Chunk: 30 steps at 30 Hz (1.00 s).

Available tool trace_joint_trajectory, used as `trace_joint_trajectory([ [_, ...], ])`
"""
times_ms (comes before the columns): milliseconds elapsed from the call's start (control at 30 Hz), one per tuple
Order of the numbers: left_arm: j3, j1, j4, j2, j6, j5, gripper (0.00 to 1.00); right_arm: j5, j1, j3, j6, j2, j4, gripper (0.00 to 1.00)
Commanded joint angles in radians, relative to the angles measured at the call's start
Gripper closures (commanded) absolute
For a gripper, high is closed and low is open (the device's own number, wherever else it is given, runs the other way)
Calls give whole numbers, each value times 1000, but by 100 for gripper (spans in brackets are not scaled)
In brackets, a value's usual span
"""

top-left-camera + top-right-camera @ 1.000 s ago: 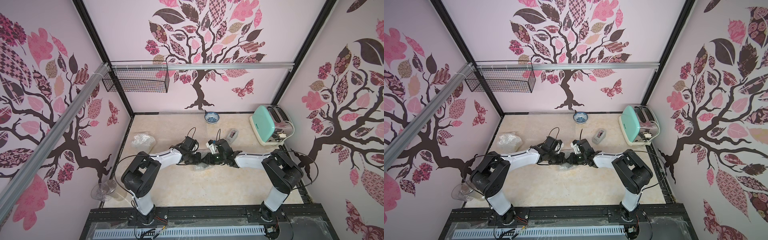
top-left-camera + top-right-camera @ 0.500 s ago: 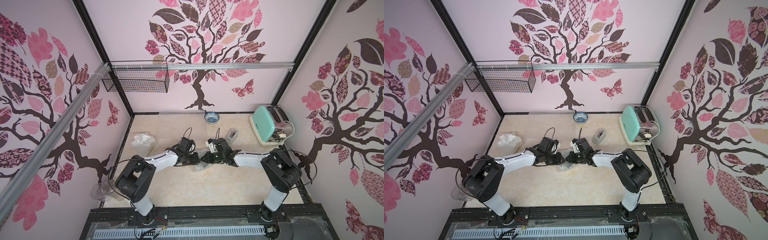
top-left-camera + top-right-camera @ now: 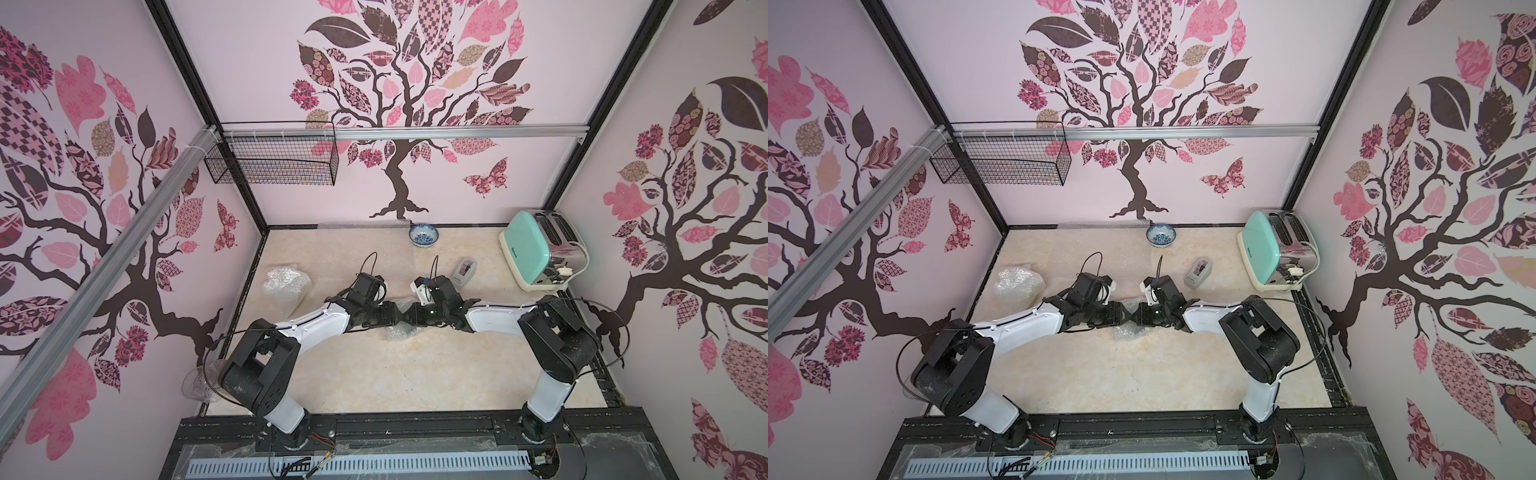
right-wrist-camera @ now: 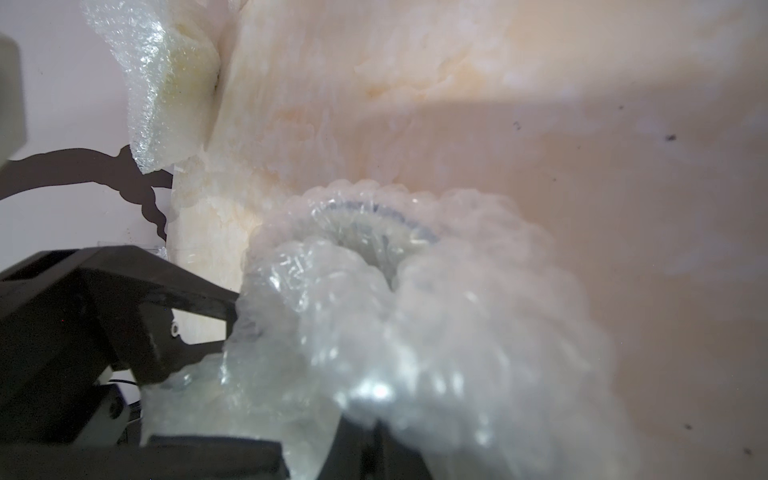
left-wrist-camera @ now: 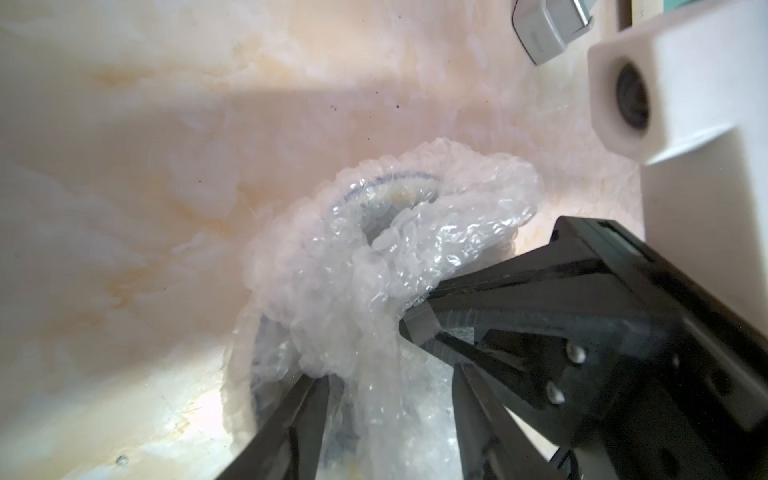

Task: Wrap bowls in bubble wrap
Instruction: Stick the tape on the bubble wrap.

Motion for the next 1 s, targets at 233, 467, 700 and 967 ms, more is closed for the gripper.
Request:
trace_joint_trajectory([
  [233, 20, 29, -136, 34, 12, -185, 39, 41, -4, -5, -30, 31, -92, 100],
  [467, 57, 30, -201, 38, 17, -195, 38, 40, -3, -5, -31, 33, -94, 100],
  [700, 14, 29, -182, -10, 8, -152, 38, 38, -3, -4, -33, 36, -93, 100],
  [967, 2, 30, -230, -69, 0, -190, 37, 35, -3, 0, -33, 38, -92, 100],
])
